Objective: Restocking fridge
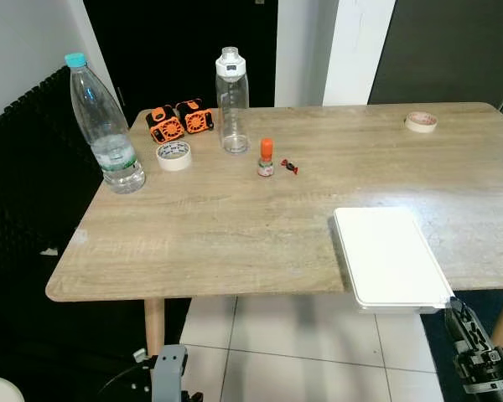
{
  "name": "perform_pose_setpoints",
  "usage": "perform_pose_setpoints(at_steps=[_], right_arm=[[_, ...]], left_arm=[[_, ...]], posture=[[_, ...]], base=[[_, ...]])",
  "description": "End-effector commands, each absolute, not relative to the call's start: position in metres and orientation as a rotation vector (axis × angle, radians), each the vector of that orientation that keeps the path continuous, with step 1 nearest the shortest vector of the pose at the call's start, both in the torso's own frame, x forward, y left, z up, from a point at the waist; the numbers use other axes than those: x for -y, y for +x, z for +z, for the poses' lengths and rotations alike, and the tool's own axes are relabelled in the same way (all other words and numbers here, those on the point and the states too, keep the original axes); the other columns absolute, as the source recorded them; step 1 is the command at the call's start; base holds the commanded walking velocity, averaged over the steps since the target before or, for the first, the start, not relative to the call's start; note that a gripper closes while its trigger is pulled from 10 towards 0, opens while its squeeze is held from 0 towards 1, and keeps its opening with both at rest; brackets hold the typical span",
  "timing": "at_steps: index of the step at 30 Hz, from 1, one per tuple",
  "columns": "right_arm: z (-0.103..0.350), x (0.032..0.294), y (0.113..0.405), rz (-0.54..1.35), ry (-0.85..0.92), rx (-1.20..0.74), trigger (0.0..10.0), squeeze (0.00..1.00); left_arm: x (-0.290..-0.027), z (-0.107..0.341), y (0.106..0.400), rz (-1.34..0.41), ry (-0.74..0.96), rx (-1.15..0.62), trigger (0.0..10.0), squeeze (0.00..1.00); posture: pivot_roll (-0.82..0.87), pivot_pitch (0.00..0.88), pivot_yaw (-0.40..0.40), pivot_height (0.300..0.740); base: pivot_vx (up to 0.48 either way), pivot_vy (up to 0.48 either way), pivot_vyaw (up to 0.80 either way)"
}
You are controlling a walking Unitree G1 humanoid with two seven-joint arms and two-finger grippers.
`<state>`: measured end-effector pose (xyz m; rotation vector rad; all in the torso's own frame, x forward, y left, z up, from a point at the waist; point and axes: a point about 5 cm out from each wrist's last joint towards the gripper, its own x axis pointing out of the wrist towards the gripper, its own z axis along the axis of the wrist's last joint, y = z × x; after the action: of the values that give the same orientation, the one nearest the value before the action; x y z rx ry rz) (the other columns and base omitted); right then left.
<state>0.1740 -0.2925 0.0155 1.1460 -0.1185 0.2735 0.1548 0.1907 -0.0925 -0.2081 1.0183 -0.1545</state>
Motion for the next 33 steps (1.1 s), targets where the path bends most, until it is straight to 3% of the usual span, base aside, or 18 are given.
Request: perform_pose_setpoints(at_steps=[1,8,9,11,12,13,33], right_arm=[[0.019,0.290,0.177,0.302,1.156,0.142,10.0,1.00],[0.020,0.294,0.183,0.267,1.147,0.146,10.0,0.97],[0.019,0.295,0.182,0.254,1.156,0.148,10.0,0.76],[0.018,0.297,0.182,0.240,1.167,0.150,10.0,0.76],[0.018,0.297,0.183,0.236,1.168,0.151,10.0,0.11],[0.018,0.297,0.184,0.236,1.168,0.153,10.0,0.00],[0.018,0.278,0.214,0.286,1.318,0.088,10.0,0.00]], left_arm=[[-0.196,-0.093,0.152,-0.149,-0.193,-1.028,10.0,0.00],[-0.196,-0.093,0.151,-0.153,-0.195,-1.029,10.0,0.00],[-0.196,-0.093,0.151,-0.153,-0.195,-1.029,10.0,0.00],[-0.196,-0.093,0.151,-0.153,-0.195,-1.029,10.0,0.00],[-0.196,-0.093,0.150,-0.154,-0.195,-1.030,10.0,0.00],[-0.196,-0.093,0.150,-0.154,-0.193,-1.032,10.0,0.00],[-0.195,-0.094,0.149,-0.158,-0.192,-1.032,10.0,0.00]], posture=[[-0.04,0.000,0.003,0.740],[-0.04,0.000,0.004,0.740],[-0.04,0.000,0.005,0.740],[-0.04,0.000,0.005,0.740],[-0.04,0.000,0.009,0.740],[-0.04,0.000,0.009,0.740],[-0.02,0.000,0.006,0.740]], base=[[0.000,0.000,0.00],[0.000,0.000,0.00],[0.000,0.000,0.00],[0.000,0.000,0.00],[0.000,0.000,0.00],[0.000,0.000,0.00],[0.000,0.000,0.00]])
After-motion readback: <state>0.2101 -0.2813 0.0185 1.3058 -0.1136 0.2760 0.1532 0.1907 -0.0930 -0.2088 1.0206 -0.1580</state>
